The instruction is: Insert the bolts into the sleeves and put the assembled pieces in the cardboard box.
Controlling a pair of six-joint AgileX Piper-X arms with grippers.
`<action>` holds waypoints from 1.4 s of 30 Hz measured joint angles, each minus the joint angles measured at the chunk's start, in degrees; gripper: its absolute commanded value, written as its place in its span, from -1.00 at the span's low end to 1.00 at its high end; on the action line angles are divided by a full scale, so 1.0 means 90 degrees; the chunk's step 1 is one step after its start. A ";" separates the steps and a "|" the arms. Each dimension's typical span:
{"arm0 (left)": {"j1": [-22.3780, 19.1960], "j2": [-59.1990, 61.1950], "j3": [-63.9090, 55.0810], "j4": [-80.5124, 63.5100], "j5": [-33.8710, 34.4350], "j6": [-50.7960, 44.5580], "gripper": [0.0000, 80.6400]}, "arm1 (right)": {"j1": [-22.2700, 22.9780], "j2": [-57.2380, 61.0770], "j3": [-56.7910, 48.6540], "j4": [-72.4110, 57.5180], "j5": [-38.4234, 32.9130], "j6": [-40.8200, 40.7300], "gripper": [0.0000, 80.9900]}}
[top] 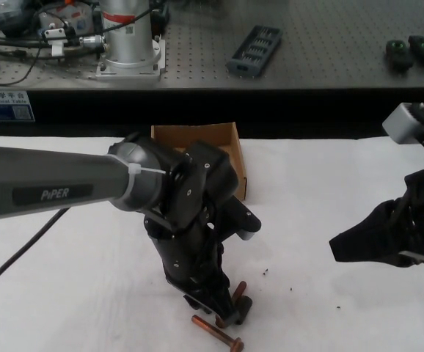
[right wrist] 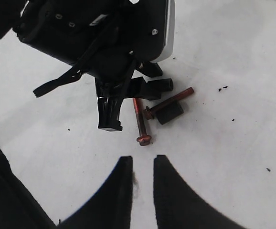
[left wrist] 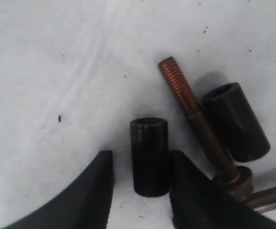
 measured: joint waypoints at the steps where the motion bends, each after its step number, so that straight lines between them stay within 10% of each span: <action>1: 0.0000 0.0012 -0.0015 0.0000 0.0000 0.0001 -0.30 | 0.0000 0.0000 0.0000 0.0000 -0.0027 0.0000 -0.68; 30: 0.0129 -0.0440 -0.0265 0.0351 0.0167 -0.1124 -0.66 | 0.0000 0.0000 0.0348 0.0069 -0.0090 0.0059 -0.68; 42: 0.1343 -0.2308 -0.0265 -0.0658 0.1121 -0.2945 -0.75 | 0.0000 0.0080 0.0885 -0.0563 -0.0566 0.1613 -0.68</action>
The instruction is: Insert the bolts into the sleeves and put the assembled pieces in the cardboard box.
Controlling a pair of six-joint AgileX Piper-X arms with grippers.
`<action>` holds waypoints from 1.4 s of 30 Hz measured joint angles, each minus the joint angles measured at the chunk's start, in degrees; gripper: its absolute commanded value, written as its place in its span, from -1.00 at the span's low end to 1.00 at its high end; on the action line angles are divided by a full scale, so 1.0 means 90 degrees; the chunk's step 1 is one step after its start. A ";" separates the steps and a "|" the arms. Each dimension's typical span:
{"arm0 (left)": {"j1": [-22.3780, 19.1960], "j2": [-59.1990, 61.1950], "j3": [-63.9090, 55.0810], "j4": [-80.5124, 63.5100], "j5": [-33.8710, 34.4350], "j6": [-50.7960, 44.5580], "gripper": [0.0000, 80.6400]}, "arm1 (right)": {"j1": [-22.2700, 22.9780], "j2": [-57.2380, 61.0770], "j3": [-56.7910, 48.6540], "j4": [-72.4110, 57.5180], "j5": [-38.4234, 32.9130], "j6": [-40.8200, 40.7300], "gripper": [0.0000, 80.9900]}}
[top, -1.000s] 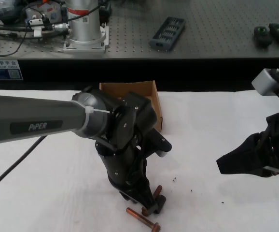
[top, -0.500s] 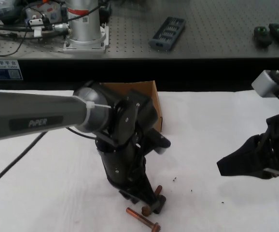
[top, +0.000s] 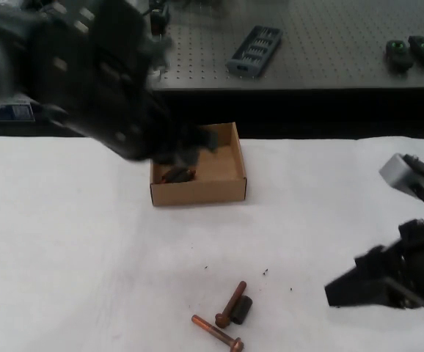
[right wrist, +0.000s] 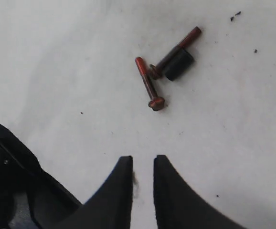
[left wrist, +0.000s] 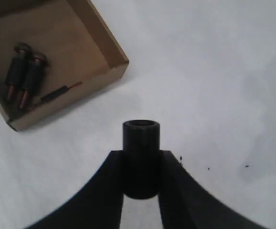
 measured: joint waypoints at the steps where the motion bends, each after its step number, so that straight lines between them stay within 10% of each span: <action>1: 0.0096 -0.0125 0.0000 0.0000 0.0111 -0.0045 -0.75 | 0.0000 0.0057 0.0000 -0.0188 -0.0114 0.0209 -0.68; 15: 0.0975 -0.2499 0.0913 0.0043 0.0421 -0.0019 -0.75 | 0.1571 0.1744 0.0000 -0.2911 -0.0855 0.3350 -0.42; 25: 0.1081 -0.4042 0.3129 -0.0756 0.0433 -0.0379 -0.75 | 0.1764 0.2544 0.0000 -0.3785 -0.0997 0.4753 -0.43; 42: 0.1081 -0.4541 0.3244 -0.0996 0.0364 -0.0423 -0.75 | 0.1762 0.3863 -0.1253 -0.2587 -0.1205 0.3381 -0.60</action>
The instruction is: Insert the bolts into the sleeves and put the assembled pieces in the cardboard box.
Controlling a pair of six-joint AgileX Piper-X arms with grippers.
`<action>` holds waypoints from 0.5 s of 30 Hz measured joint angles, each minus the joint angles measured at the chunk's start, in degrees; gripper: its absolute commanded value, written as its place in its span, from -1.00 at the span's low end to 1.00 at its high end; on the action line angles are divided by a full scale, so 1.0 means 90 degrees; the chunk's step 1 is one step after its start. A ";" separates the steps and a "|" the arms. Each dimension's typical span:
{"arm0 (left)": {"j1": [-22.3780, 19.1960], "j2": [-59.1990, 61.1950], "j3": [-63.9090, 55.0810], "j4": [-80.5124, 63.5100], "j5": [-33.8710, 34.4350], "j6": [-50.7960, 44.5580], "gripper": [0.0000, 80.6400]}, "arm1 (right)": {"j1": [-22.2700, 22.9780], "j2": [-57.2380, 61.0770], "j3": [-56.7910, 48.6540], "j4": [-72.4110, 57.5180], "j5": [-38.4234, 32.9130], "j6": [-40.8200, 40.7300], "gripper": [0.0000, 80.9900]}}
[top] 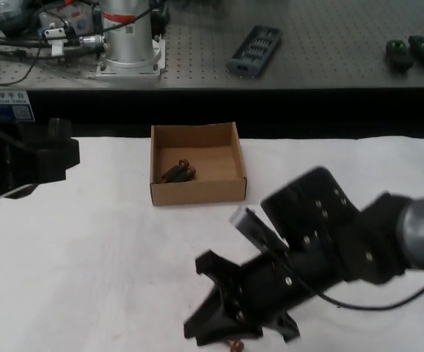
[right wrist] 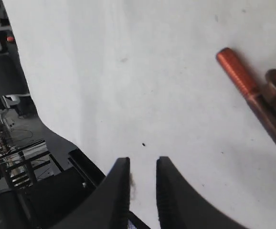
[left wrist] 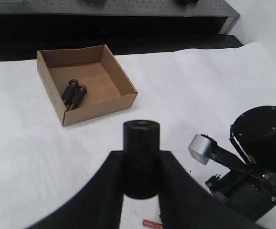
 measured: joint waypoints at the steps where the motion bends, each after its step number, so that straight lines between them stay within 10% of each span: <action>1: 0.0000 0.0000 0.0000 0.0000 0.0000 0.0000 -0.75 | 0.0000 0.0000 -0.0123 0.0093 0.0000 -0.0105 -0.60; 15: 0.0000 0.0000 0.0000 0.0000 0.0000 0.0106 -0.75 | -0.0013 0.0029 -0.0969 0.2224 0.1432 -0.2708 -0.60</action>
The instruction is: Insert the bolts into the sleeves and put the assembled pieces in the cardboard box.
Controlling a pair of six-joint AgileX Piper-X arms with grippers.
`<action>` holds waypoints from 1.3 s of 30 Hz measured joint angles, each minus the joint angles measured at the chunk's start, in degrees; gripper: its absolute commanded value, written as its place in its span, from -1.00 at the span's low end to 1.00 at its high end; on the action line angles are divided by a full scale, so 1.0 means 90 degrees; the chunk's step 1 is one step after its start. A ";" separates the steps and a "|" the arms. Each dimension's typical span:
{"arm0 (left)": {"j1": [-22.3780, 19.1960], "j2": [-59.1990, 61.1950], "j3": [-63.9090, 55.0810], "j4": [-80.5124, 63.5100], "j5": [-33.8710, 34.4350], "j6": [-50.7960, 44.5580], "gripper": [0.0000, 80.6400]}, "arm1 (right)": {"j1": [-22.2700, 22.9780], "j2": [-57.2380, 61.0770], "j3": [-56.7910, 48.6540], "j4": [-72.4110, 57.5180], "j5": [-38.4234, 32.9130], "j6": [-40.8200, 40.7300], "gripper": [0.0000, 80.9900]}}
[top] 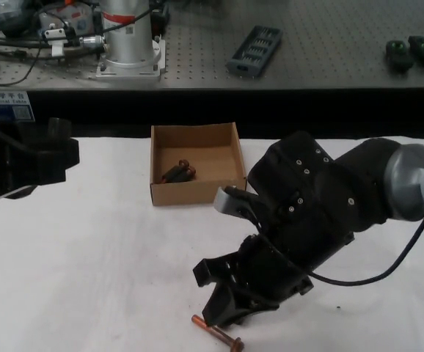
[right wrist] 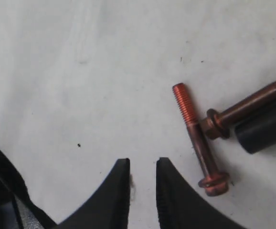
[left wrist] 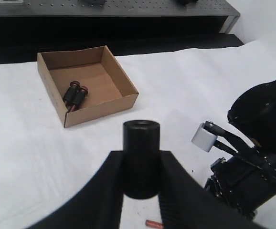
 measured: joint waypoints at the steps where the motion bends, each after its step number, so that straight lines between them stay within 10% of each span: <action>1: 0.0012 0.0000 0.0000 0.0000 0.0000 0.0012 -0.75 | -0.0040 0.0031 -0.0027 -0.0001 0.0026 -0.0064 -0.60; 39: 0.0015 -0.0008 0.0000 0.0468 -0.0047 0.0109 -0.75 | -0.0296 0.0175 0.0787 -0.1515 -0.0869 -0.1301 -0.60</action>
